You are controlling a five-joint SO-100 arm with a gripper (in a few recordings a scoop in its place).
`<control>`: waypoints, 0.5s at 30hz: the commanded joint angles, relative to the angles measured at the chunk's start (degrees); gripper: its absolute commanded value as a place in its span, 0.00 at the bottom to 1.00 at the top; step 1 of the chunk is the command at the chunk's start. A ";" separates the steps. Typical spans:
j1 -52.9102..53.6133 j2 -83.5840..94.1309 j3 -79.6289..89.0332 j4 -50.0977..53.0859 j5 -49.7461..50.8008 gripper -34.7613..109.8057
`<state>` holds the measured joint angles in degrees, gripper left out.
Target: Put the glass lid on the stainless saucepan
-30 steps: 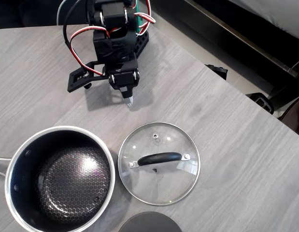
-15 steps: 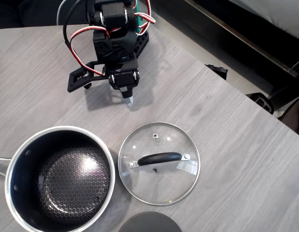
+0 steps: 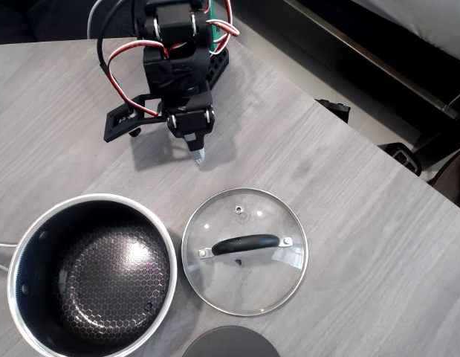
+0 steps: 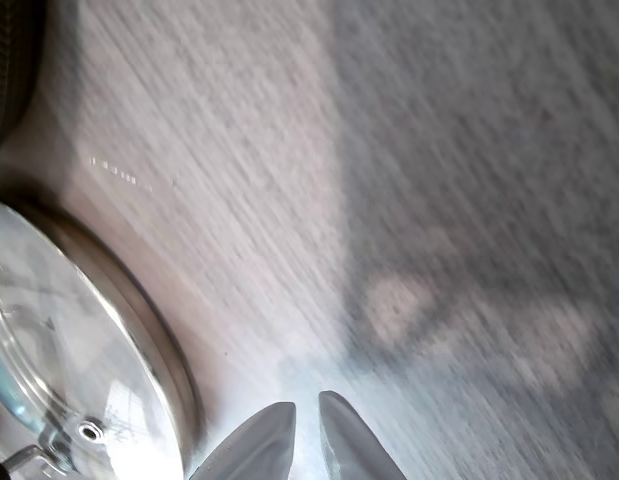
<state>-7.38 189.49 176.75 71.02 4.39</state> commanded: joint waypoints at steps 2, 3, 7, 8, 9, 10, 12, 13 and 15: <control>-3.87 1.67 0.53 -0.09 -0.26 0.24; -3.96 1.67 0.53 -0.09 -0.18 0.24; -6.42 1.67 0.53 -0.26 -0.26 0.24; -6.06 1.67 0.53 -0.26 -0.26 0.24; -5.98 1.67 0.53 -0.26 -0.18 0.24; -5.98 1.67 0.53 -0.26 -0.18 0.24; -7.56 1.67 0.53 -0.44 -0.44 0.27; -9.32 1.67 0.53 -0.62 -0.62 0.28; -11.43 1.76 0.53 -0.79 -1.32 0.26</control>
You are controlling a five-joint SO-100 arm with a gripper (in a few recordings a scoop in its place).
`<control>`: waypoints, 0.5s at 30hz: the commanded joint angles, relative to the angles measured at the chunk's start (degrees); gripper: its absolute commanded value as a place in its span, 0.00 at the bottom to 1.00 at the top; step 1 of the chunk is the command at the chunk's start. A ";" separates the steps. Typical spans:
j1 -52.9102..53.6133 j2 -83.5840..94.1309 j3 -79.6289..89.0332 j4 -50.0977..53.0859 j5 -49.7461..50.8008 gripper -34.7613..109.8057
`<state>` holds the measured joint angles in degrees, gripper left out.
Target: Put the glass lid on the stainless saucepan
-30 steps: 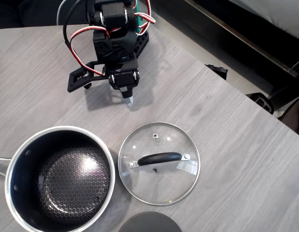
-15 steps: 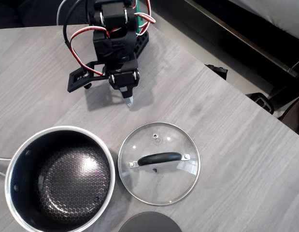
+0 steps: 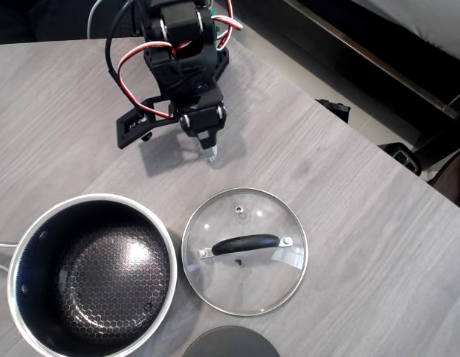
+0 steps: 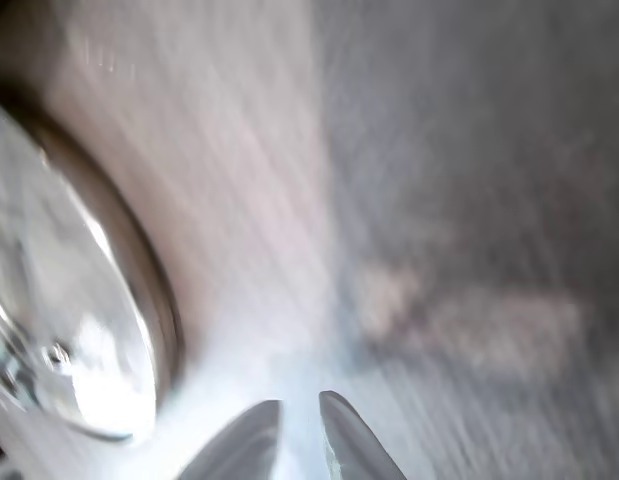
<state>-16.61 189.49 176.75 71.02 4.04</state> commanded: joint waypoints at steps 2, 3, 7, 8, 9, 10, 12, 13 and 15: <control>-0.26 1.76 0.53 -2.29 -0.97 0.24; -0.18 1.76 0.09 -4.48 -3.34 0.24; 1.49 1.76 -9.14 -5.89 -11.16 0.24; 1.58 1.05 -12.74 -5.98 -11.95 0.24; 1.14 -1.67 -16.96 -5.80 -12.39 0.24; 0.53 -6.77 -22.32 -5.45 -12.39 0.24; -0.09 -22.76 -36.65 -3.08 -10.72 0.24; -0.09 -31.90 -45.09 -0.88 -9.32 0.24; -0.18 -50.01 -62.14 5.10 -6.24 0.24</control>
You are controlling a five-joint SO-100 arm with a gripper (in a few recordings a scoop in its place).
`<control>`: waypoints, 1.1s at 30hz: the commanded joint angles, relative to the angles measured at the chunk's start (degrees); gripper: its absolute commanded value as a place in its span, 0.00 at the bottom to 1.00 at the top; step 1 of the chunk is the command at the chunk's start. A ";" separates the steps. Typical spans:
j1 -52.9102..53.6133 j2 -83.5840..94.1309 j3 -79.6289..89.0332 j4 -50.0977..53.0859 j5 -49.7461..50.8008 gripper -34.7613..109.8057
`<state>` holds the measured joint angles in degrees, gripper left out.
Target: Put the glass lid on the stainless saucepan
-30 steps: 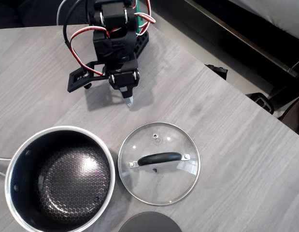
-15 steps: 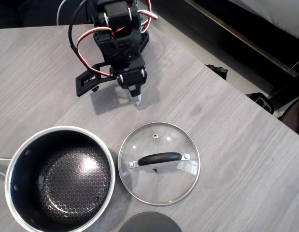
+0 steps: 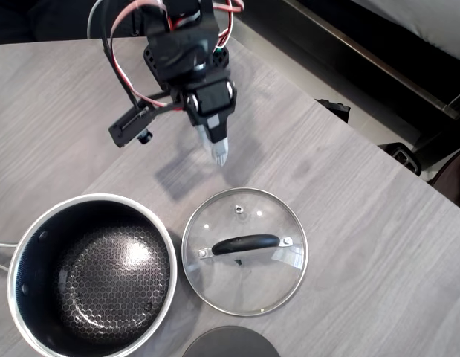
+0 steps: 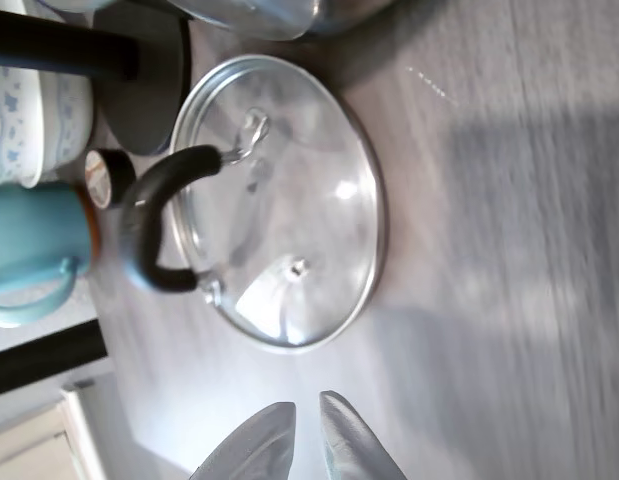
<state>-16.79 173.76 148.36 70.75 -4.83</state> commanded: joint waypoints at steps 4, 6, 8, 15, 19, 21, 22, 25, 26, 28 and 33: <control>0.35 -57.74 -57.04 8.88 7.73 0.24; -0.53 -66.71 -66.18 10.99 9.32 0.24; -1.49 -75.06 -74.27 13.89 11.07 0.24; -2.46 -91.85 -86.31 18.02 13.01 0.24; -2.46 -93.52 -86.31 17.67 12.57 0.31; -2.37 -94.22 -86.31 17.84 12.30 0.31; -2.46 -94.48 -86.31 18.19 12.30 0.32; -3.16 -94.66 -86.13 19.34 12.48 0.33; -3.16 -94.57 -86.04 19.34 12.48 0.34; -2.55 -94.75 -86.04 19.07 12.30 0.38; -1.67 -96.06 -85.78 19.51 11.87 0.41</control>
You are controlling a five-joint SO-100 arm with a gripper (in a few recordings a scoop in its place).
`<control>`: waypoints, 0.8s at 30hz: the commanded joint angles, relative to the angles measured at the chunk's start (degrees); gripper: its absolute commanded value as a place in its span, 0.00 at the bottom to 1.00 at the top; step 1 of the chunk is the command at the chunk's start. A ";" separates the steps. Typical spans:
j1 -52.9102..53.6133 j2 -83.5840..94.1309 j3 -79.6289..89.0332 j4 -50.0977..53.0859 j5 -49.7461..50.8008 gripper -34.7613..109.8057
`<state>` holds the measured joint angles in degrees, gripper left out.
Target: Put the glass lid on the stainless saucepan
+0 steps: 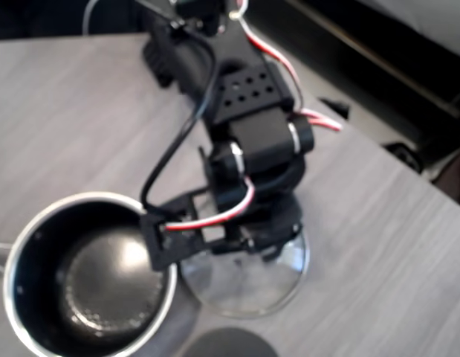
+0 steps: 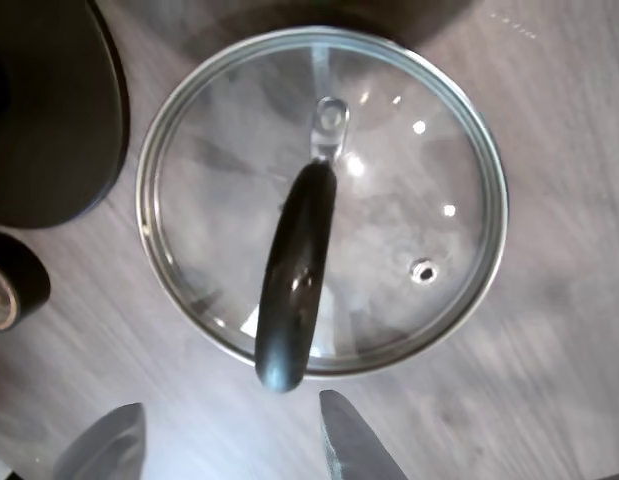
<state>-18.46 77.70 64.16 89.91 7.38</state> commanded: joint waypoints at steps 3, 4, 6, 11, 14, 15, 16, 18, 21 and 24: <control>-0.26 -2.29 -1.49 1.14 -0.18 0.40; -0.09 -2.99 -1.49 1.05 -0.18 0.40; 0.35 -3.96 -1.49 0.79 -0.26 0.40; 0.97 -5.98 -1.49 -0.09 -0.44 0.36; 1.14 -6.94 -1.85 -1.05 -0.44 0.27; 1.32 -7.29 -2.02 -1.32 -0.44 0.24; 1.49 -7.56 -2.02 -1.58 -0.44 0.24; 1.67 -7.82 -2.02 -1.85 -0.44 0.24; 1.76 -7.38 -2.02 -1.93 -0.44 0.24; 0.79 -4.39 -2.02 -1.41 -0.44 0.24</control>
<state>-17.14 69.52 64.16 88.77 6.94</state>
